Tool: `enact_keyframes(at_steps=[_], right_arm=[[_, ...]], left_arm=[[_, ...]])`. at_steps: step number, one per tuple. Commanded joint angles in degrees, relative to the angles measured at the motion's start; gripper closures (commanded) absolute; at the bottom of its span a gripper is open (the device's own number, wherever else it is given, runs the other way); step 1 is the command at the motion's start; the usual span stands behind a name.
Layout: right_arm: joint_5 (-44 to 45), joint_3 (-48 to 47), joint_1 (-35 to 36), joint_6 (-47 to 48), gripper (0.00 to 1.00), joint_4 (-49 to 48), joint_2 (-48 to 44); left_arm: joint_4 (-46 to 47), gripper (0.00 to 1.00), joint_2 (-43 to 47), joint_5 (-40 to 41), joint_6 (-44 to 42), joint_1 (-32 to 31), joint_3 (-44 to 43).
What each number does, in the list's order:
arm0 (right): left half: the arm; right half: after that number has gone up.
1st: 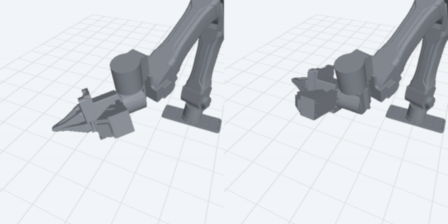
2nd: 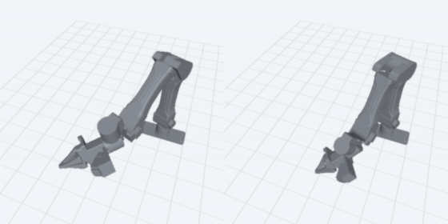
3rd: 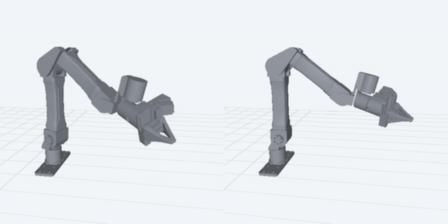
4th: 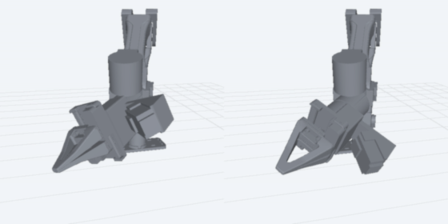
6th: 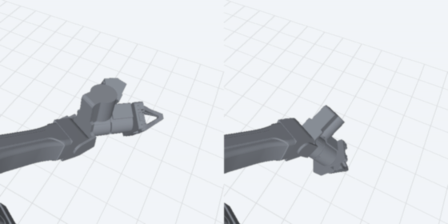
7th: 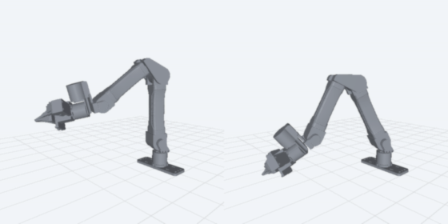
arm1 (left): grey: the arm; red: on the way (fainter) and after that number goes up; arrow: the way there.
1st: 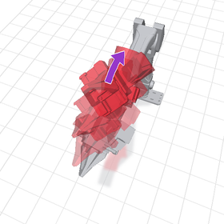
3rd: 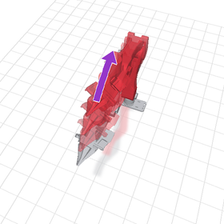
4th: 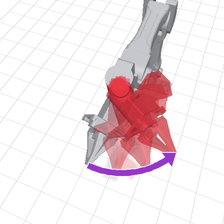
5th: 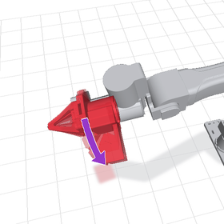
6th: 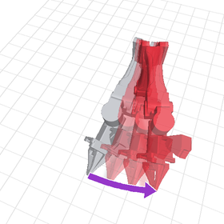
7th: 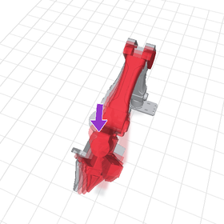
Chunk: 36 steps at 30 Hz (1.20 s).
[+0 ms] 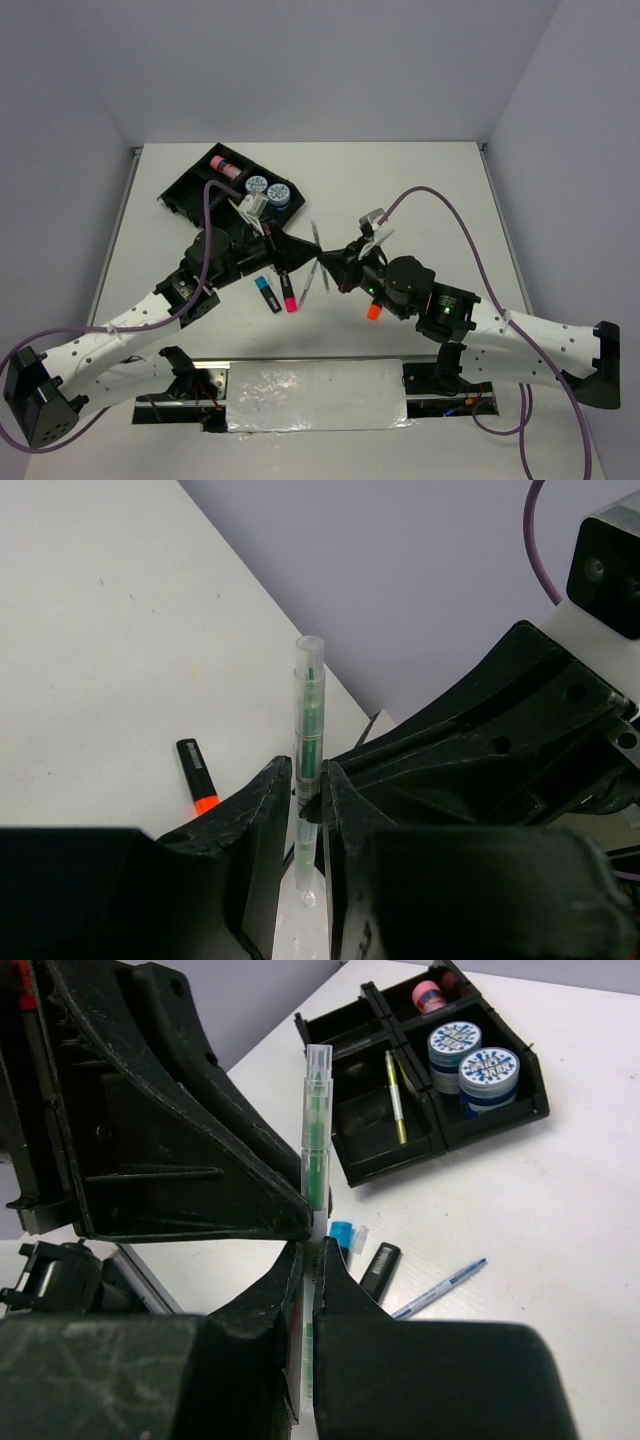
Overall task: Sort the stationery into containers
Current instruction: Close the pen cap on the pen.
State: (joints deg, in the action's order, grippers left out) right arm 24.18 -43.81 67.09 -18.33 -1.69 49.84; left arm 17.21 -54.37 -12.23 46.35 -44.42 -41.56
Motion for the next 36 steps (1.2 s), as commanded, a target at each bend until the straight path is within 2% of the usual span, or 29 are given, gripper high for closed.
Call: enact_keyframes(at_steps=[1, 7, 10, 11, 12, 13, 14, 15, 16, 17, 18, 19, 20, 21, 23, 25, 28, 29, 30, 32, 33, 34, 35, 36], right_arm=[[-1.7, -1.6, -0.1, 0.3, 1.00, -5.9, -0.4], [-5.3, -0.4, -0.1, 0.1, 1.00, -7.0, -0.9], [-6.3, -0.4, -0.1, 0.0, 1.00, -7.4, -0.9], [-6.6, -0.5, -0.2, -0.1, 1.00, -7.3, -0.8], [-6.8, -0.6, -0.1, 0.0, 1.00, -7.2, -0.7], [-7.1, -0.6, -0.2, 0.0, 1.00, -7.2, -0.5], [-7.0, -0.6, -0.1, -0.5, 1.00, -7.2, -0.5], [-7.0, -0.6, -0.1, -0.7, 1.00, -7.2, -0.5], [-7.0, -0.4, -0.1, -0.8, 1.00, -7.4, -0.6], [-7.2, -0.3, 0.0, -1.3, 0.92, -7.4, -0.7], [-7.7, -0.1, -0.3, -1.4, 0.79, -7.4, -0.9], [-9.4, 0.0, -0.3, -1.6, 0.61, -7.4, -1.0], [-10.3, -0.2, -0.4, -2.1, 0.35, -6.7, -1.0], [-11.3, -0.5, -0.4, -3.0, 0.31, -6.4, -0.9], [-15.1, -1.1, -0.5, -3.6, 0.29, -6.2, -0.3], [-17.2, -1.0, -0.6, -3.6, 0.31, -7.4, 0.4], [-20.3, -0.8, -0.5, -3.6, 0.52, -8.9, 1.3], [-22.1, -0.7, -0.5, -3.6, 0.63, -10.6, 1.5], [-23.4, -0.8, -0.5, -3.6, 0.70, -11.4, 1.9], [-25.7, -1.3, -0.6, -3.6, 0.94, -13.3, 2.4], [-26.8, -1.8, -0.5, -3.6, 1.00, -13.5, 2.8], [-27.3, -1.9, -0.6, -3.6, 1.00, -13.9, 2.9], [-27.4, -2.1, -0.5, -3.5, 1.00, -13.9, 3.1], [-26.7, -2.2, -0.5, -3.5, 1.00, -13.6, 3.1]], left_arm=[[-1.3, 0.68, 0.9, -0.2, -2.6, -0.3, -2.4], [-1.5, 0.59, 1.5, 1.9, -3.6, -0.3, -3.8], [-1.7, 0.63, 0.8, 1.9, -4.1, -0.3, -4.8], [-1.6, 0.67, 0.5, 1.8, -4.0, -0.3, -5.0], [-0.7, 0.82, 0.4, 1.2, -3.8, -0.4, -4.8], [-0.3, 0.86, 0.4, 1.0, -3.9, -0.3, -4.8], [-0.2, 0.95, 0.4, 0.4, -4.0, -0.3, -4.8], [1.1, 0.99, 0.4, -0.6, -4.2, -0.3, -4.5], [1.7, 1.00, 0.6, -1.5, -4.7, -0.3, -4.3], [2.5, 1.00, 0.8, -2.4, -5.1, -0.3, -4.0], [3.6, 1.00, 1.3, -4.6, -5.7, -0.3, -3.0], [5.9, 1.00, 2.0, -5.9, -7.7, -0.3, -2.4], [7.3, 1.00, 3.7, -6.9, -8.7, -0.3, -1.6], [8.4, 1.00, 4.6, -9.5, -10.5, -0.3, -0.3], [11.8, 1.00, 7.3, -12.1, -11.4, -0.3, 0.8], [14.0, 1.00, 8.9, -15.5, -12.1, -0.3, 1.4], [14.0, 1.00, 9.5, -17.1, -12.2, -0.3, 0.6], [13.5, 1.00, 9.5, -17.3, -12.2, -0.3, 0.3], [13.4, 1.00, 9.3, -17.3, -12.1, -0.3, 0.3], [12.8, 0.99, 9.2, -16.6, -12.0, -0.3, 0.3], [12.4, 0.96, 9.2, -16.3, -12.1, -0.3, 0.3], [11.4, 0.91, 9.1, -14.1, -12.2, -0.3, 0.1], [8.7, 0.69, 8.9, -12.8, -12.5, -0.3, -0.6], [7.2, 0.60, 8.9, -11.9, -13.9, -0.3, -1.1]])
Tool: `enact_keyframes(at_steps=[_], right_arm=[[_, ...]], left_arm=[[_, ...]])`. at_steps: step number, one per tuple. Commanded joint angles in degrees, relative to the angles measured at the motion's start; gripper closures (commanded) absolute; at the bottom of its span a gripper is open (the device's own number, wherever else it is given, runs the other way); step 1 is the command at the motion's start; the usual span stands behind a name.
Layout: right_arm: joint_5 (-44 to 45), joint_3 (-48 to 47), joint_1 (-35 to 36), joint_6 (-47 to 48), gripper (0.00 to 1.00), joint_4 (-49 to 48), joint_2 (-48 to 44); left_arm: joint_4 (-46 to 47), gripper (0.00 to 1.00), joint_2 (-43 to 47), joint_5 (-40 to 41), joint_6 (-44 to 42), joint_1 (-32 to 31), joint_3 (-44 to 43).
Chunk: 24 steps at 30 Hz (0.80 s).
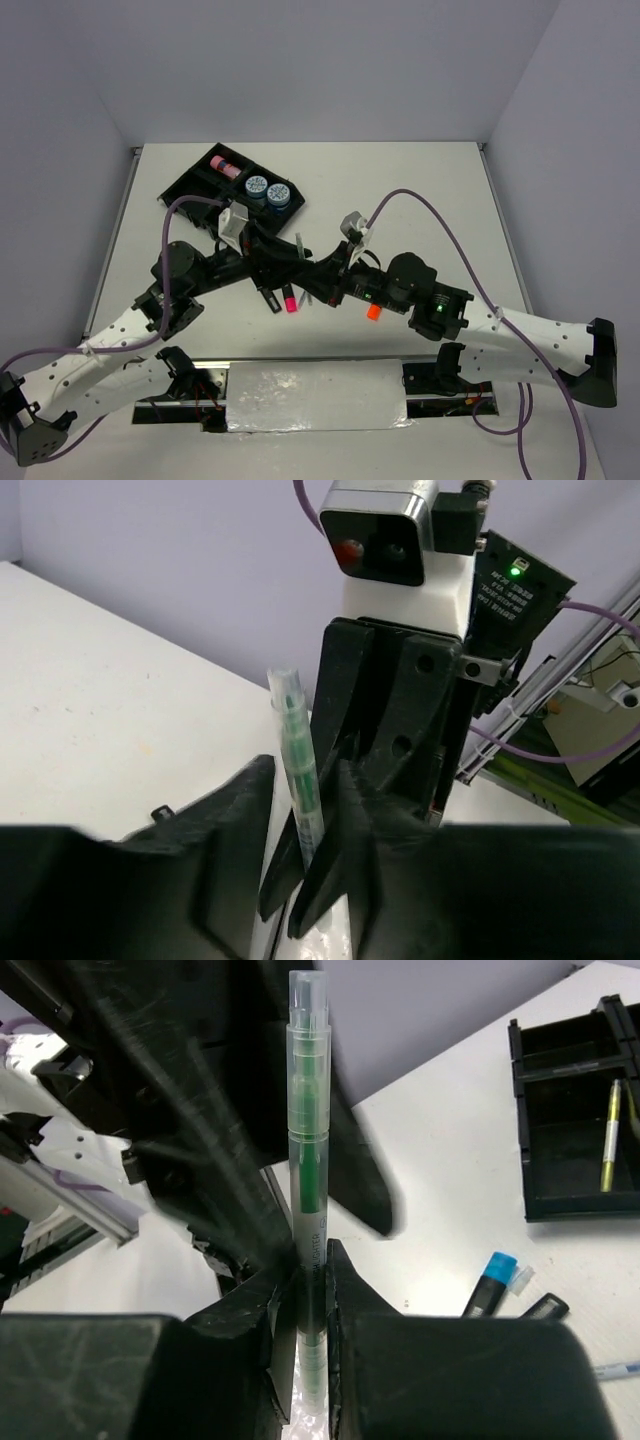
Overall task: Sort the stationery into containers
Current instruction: Close the pen cap on the pen.
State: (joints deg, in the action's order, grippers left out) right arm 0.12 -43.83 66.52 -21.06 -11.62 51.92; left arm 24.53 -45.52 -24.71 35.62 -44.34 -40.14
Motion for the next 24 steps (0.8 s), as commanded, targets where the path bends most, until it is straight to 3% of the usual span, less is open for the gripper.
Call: enact_keyframes(at_steps=[1, 2, 4, 8, 21, 22, 24], right_arm=[[-1.8, -2.1, 0.1, -0.7, 1.00, -3.0, 0.9], [-0.8, -2.0, 0.1, -0.7, 1.00, -2.6, 0.7], [1.6, -1.9, 0.1, -0.4, 1.00, -1.0, 0.2], [1.9, -1.3, 0.1, -0.2, 1.00, 0.0, -0.4], [3.6, -2.1, 0.0, 0.9, 1.00, 2.5, 0.4], [3.7, -2.4, 0.1, 1.1, 1.00, 2.9, 0.6], [4.0, -3.4, 0.1, 1.5, 1.00, 3.3, 1.2]], left_arm=[[-1.8, 0.53, -0.1, 1.4, -3.9, -0.4, -3.2], [-5.8, 0.37, -0.1, 3.9, -4.6, -0.4, -4.9], [-9.2, 0.28, -0.1, 6.9, -6.6, -0.4, -7.2], [-12.9, 0.26, 0.7, 12.6, -8.4, -0.4, -9.5], [-10.4, 0.43, -0.4, 11.3, -6.2, -0.4, -9.9], [-10.0, 0.51, -0.6, 9.9, -5.9, -0.4, -9.6], [-10.1, 0.58, -1.4, 9.2, -5.3, -0.4, -9.6]])
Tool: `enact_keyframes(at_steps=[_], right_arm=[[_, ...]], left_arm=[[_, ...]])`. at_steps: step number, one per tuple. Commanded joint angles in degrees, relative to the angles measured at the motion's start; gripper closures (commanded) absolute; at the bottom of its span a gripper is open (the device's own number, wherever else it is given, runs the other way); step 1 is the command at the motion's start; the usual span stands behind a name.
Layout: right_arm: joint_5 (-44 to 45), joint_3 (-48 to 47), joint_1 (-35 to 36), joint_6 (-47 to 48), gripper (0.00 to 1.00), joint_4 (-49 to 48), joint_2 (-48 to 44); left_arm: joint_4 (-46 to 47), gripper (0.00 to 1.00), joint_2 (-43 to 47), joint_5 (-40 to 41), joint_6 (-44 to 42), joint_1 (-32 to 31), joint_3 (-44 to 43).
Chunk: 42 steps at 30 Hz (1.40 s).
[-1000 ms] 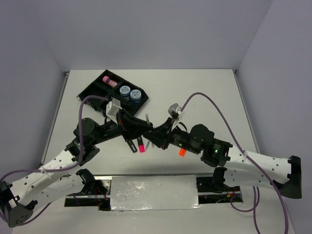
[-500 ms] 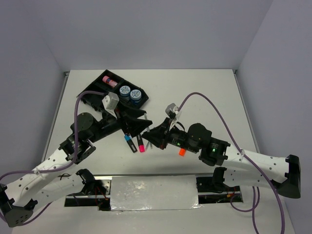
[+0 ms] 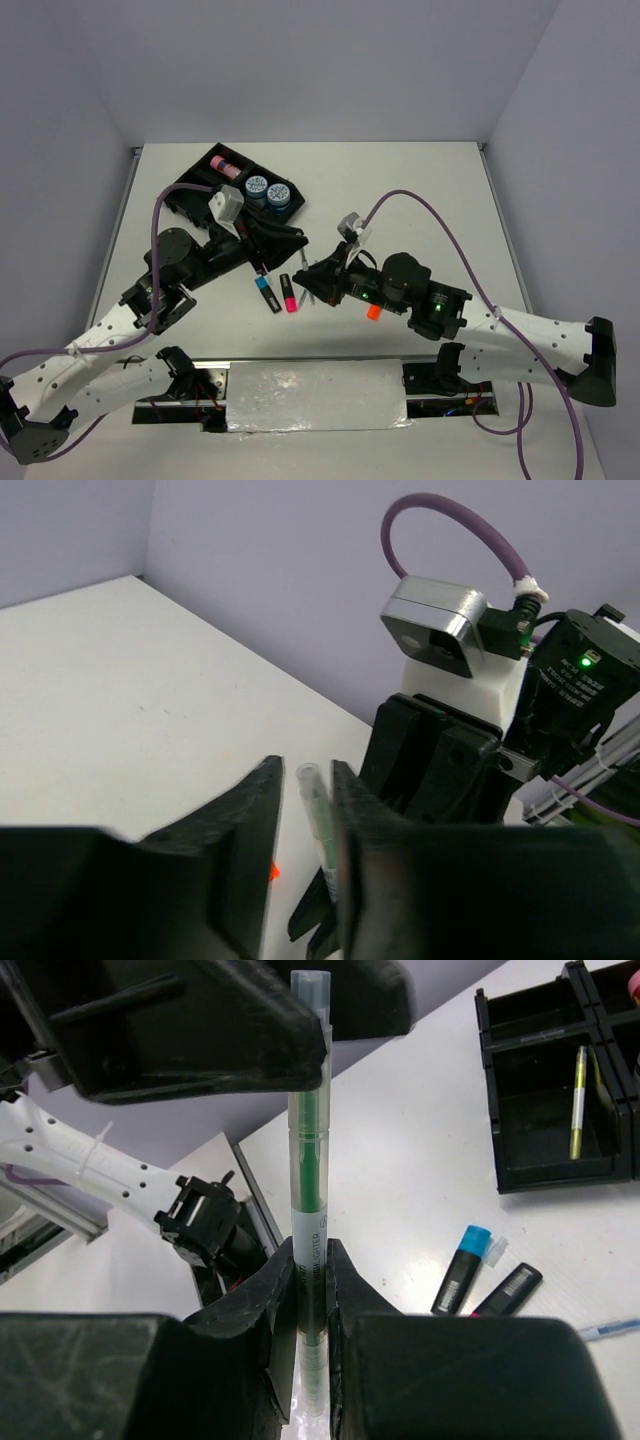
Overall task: Sort the stationery into containers
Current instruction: Close the pen cap on the pen, then place the pen in the storage box.
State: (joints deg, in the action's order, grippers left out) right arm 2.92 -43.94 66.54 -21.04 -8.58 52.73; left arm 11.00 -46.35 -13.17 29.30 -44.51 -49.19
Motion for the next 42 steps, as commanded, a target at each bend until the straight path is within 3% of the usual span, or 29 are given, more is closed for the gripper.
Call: enact_keyframes(at_steps=[1, 7, 9, 16, 21, 24, 26, 27, 28, 30, 33, 39, 42], right_arm=[[1.3, -3.6, 0.1, 1.7, 1.00, 0.5, 0.5], [1.3, -7.7, -0.5, 3.9, 1.00, 1.6, 2.5], [1.3, -10.7, -2.1, 4.8, 1.00, 1.8, 3.3], [-7.6, -29.1, -9.7, 6.8, 1.00, 1.6, 9.8], [-15.3, -46.0, -10.6, 4.8, 1.00, 3.7, 18.9], [-14.6, -44.5, -10.3, 4.8, 1.00, 4.5, 19.1], [-13.9, -37.6, -9.9, 4.7, 1.00, 3.5, 16.6], [-14.3, -35.4, -9.7, 4.5, 1.00, 3.0, 15.8], [-14.3, -33.4, -9.3, 4.5, 1.00, 2.7, 15.0], [-12.9, -29.1, -8.2, 4.6, 1.00, 3.1, 12.8], [-12.3, -25.7, -7.7, 4.5, 1.00, 3.4, 10.6], [-13.4, -24.7, -7.7, 5.2, 1.00, 5.7, 9.8], [-16.1, -25.5, -7.7, 5.3, 1.00, 6.6, 11.0]], left_arm=[[3.3, 0.66, -0.7, -2.9, 1.1, -0.2, -0.5], [2.7, 1.00, -1.2, -4.7, 2.6, -0.2, 0.4], [1.9, 1.00, -2.2, -6.2, 4.1, -0.2, 1.1], [9.6, 1.00, -0.1, -8.9, 11.5, -1.1, 16.6], [15.5, 1.00, -1.0, -7.5, 13.8, -8.2, 22.7], [8.7, 1.00, 2.3, -1.9, 12.5, -8.9, 22.4], [2.2, 1.00, 4.5, 5.4, 10.0, -8.9, 18.4], [-4.9, 0.94, 6.2, 8.5, 9.1, -8.9, 16.3], [-8.2, 0.80, 6.4, 11.7, 8.4, -8.9, 12.4], [-15.0, 0.64, 6.4, 18.0, 6.0, -8.8, 7.7], [-18.3, 0.50, 5.5, 22.7, 4.5, -8.8, 4.6], [-14.9, 0.47, 5.7, 21.0, 3.9, -8.8, 5.6], [-12.5, 0.48, 5.0, 15.6, 1.7, -8.8, 6.2]])
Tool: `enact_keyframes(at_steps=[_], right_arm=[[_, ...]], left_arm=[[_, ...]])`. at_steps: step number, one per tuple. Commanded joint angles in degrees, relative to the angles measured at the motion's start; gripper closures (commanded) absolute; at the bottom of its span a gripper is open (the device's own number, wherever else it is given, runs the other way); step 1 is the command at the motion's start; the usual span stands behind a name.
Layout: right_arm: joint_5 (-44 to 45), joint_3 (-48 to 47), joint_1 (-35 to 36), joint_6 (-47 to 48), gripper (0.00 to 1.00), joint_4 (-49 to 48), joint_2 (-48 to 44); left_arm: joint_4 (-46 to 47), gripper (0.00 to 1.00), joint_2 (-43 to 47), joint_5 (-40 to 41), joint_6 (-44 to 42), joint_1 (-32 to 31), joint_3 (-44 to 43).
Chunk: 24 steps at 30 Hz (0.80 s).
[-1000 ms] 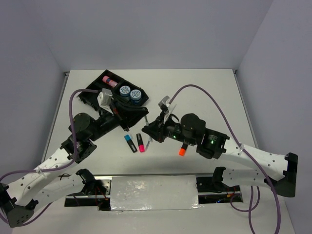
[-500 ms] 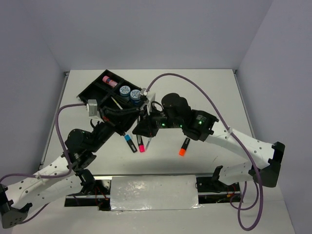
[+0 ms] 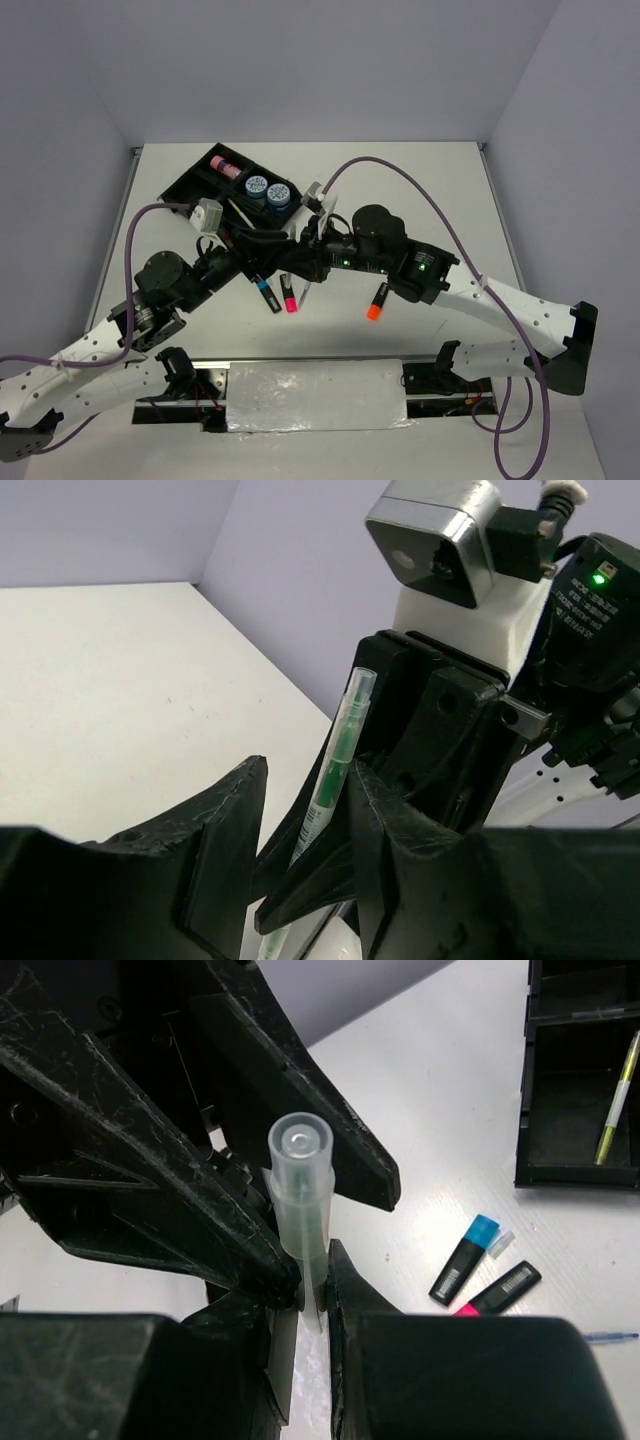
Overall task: Sort the stationery into containers
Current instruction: Place the pen in the storage box.
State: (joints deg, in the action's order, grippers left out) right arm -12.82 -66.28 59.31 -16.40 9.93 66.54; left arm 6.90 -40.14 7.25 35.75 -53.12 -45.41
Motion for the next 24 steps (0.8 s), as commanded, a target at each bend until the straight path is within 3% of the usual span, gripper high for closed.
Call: enact_keyframes(at_steps=[1, 4, 6, 8, 12, 13, 16, 17, 18, 19, 21, 22, 23, 24], right_arm=[[-1.1, -3.5, -0.4, 0.8, 1.00, -11.4, -2.4], [-3.7, -4.5, -0.4, 0.9, 1.00, -10.4, -1.2], [-5.5, -4.6, -0.4, 1.0, 1.00, -10.4, -0.7], [-6.9, -4.1, -0.5, 0.7, 1.00, -10.5, -0.8], [-7.1, -2.3, -0.4, 0.4, 1.00, -11.1, -2.3], [-6.7, -1.9, -0.4, 0.5, 1.00, -11.1, -2.7], [-5.0, -0.4, -0.8, 0.3, 0.98, -11.3, -4.1], [-4.5, -0.2, -1.0, 0.0, 0.92, -11.5, -4.4], [-2.9, 0.2, -1.1, -0.3, 0.80, -11.3, -4.4], [-2.1, 0.4, -1.4, -0.8, 0.50, -11.3, -4.5], [-0.3, 0.9, -2.2, -1.5, 0.27, -11.3, -4.4], [0.1, 0.9, -2.6, -2.2, 0.11, -11.2, -4.2], [0.3, 1.2, -3.4, -2.5, 0.01, -11.1, -4.3], [0.5, 1.3, -3.9, -3.0, 0.00, -11.1, -4.3]], left_arm=[[-7.4, 0.51, -2.1, -6.2, -5.3, -0.2, 2.5], [-7.4, 0.61, -4.1, -7.9, -7.1, -0.3, 1.8], [-7.4, 0.81, -4.6, -7.5, -8.1, -0.2, 1.9], [-7.4, 0.89, -5.4, -7.5, -8.7, -0.2, 1.8], [-9.4, 0.97, -6.6, -0.3, -8.6, -0.2, 0.9], [-10.5, 1.00, -7.1, 4.6, -8.0, -0.1, 0.5], [-14.4, 1.00, -8.1, 12.3, -5.5, -0.1, -1.3], [-14.7, 1.00, -8.2, 13.4, -4.3, -0.1, -1.3], [-14.7, 1.00, -8.3, 14.1, -3.6, -0.1, -1.4], [-15.0, 1.00, -8.2, 16.3, -2.5, -0.1, -1.4], [-14.5, 1.00, -7.7, 18.3, -0.1, -0.1, -1.1], [-15.0, 1.00, -7.5, 21.3, 1.2, -0.1, -1.2], [-15.2, 1.00, -7.5, 22.5, 2.9, -0.1, -1.4], [-16.3, 1.00, -7.8, 23.9, 3.9, -0.1, -1.8]])
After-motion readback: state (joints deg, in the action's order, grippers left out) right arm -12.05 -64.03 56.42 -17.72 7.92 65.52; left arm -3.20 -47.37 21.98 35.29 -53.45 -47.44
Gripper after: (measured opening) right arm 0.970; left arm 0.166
